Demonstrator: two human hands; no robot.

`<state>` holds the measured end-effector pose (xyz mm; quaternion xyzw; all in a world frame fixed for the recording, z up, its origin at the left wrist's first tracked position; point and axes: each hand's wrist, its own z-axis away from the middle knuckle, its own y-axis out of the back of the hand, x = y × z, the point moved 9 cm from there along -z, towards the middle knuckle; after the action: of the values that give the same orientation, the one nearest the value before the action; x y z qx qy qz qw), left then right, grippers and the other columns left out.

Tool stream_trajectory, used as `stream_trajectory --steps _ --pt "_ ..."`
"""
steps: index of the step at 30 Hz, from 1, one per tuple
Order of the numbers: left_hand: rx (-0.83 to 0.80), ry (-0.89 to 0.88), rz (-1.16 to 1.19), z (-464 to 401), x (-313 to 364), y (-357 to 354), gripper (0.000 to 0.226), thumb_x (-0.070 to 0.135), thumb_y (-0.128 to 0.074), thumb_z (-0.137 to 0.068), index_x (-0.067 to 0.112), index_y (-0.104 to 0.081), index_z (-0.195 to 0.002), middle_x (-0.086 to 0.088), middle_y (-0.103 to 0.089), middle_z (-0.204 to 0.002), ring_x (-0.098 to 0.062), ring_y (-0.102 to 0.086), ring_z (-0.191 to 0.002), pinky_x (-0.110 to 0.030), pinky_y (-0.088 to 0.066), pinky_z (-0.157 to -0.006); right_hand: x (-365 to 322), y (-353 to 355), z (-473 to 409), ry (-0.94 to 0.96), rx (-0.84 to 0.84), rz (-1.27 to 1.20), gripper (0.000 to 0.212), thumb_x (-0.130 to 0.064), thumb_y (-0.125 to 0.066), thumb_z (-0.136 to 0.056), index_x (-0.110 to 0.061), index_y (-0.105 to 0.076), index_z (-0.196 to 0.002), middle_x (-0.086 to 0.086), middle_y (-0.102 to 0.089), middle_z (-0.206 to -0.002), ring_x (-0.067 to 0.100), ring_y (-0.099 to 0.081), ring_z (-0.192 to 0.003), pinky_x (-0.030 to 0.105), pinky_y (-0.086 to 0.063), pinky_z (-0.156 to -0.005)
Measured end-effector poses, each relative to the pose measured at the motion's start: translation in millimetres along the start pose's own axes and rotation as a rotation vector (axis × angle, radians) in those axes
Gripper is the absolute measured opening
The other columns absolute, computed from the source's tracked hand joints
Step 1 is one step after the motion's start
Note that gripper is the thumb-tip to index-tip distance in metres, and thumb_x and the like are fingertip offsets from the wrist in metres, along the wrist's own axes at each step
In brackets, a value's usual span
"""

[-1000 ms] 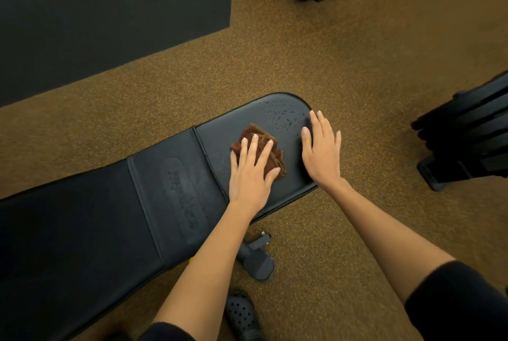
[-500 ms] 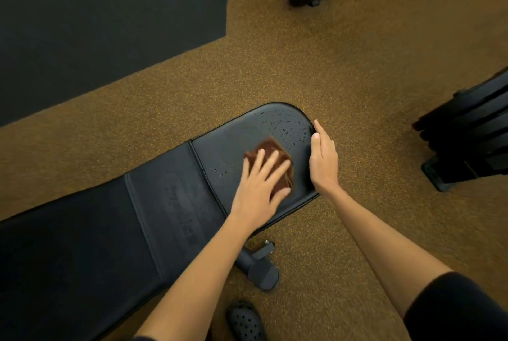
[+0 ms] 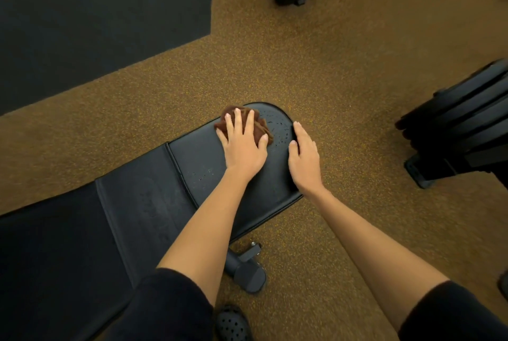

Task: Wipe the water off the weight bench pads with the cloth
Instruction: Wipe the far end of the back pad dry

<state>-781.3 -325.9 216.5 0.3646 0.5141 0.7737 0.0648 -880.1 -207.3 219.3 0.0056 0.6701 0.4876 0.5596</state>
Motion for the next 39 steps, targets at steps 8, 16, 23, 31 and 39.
stream_trajectory --steps 8,16,23,31,39 --pt "-0.044 -0.135 -0.086 1 10 0 0.063 0.038 -0.042 -0.098 0.024 -0.014 -0.152 -0.005 -0.006 -0.16 -0.031 0.006 -0.146 -0.055 0.005 -0.114 5 6 3 0.075 -0.076 0.285 0.049 -0.025 -0.036 -0.104 -0.023 -0.027 -0.152 -0.007 -0.025 -0.159 0.01 -0.019 -0.146 0.054 -0.008 -0.117" --pt "-0.114 -0.334 -0.162 13 22 -10 0.062 0.044 -0.043 -0.097 0.03 -0.017 -0.151 0.0 -0.007 -0.161 -0.027 0.002 -0.147 -0.052 -0.001 -0.117 17 11 26 0.124 -0.061 0.439 0.056 -0.039 -0.035 -0.103 -0.025 -0.019 -0.154 -0.01 -0.017 -0.161 0.009 -0.007 -0.149 0.058 0.001 -0.117" --pt "-0.186 -0.181 -0.131 -26 45 -14 0.064 0.038 -0.043 -0.098 0.026 -0.011 -0.152 -0.004 0.0 -0.161 -0.032 0.008 -0.146 -0.059 0.003 -0.113 25 7 31 0.075 -0.085 0.218 0.062 -0.039 -0.042 -0.101 -0.028 -0.013 -0.154 -0.013 -0.013 -0.161 0.002 -0.005 -0.147 0.048 0.003 -0.117" --pt "-0.168 -0.526 -0.178 28 42 -22 0.056 0.038 -0.039 -0.1 0.03 -0.018 -0.151 0.002 -0.009 -0.16 -0.024 0.001 -0.148 -0.049 0.0 -0.117 26 7 31 0.101 -0.11 0.166 0.068 -0.037 -0.046 -0.1 -0.025 -0.008 -0.155 -0.01 -0.011 -0.162 0.001 -0.004 -0.147 0.045 0.007 -0.118" --pt "-0.122 -0.228 -0.134 -7 19 -6 0.057 0.038 -0.037 -0.1 0.03 -0.013 -0.152 -0.001 -0.002 -0.161 -0.026 0.004 -0.147 -0.051 0.002 -0.116 26 7 32 0.092 -0.149 0.187 0.068 -0.039 -0.033 -0.093 -0.025 -0.009 -0.155 -0.012 -0.009 -0.162 -0.001 0.0 -0.146 0.044 0.013 -0.119"
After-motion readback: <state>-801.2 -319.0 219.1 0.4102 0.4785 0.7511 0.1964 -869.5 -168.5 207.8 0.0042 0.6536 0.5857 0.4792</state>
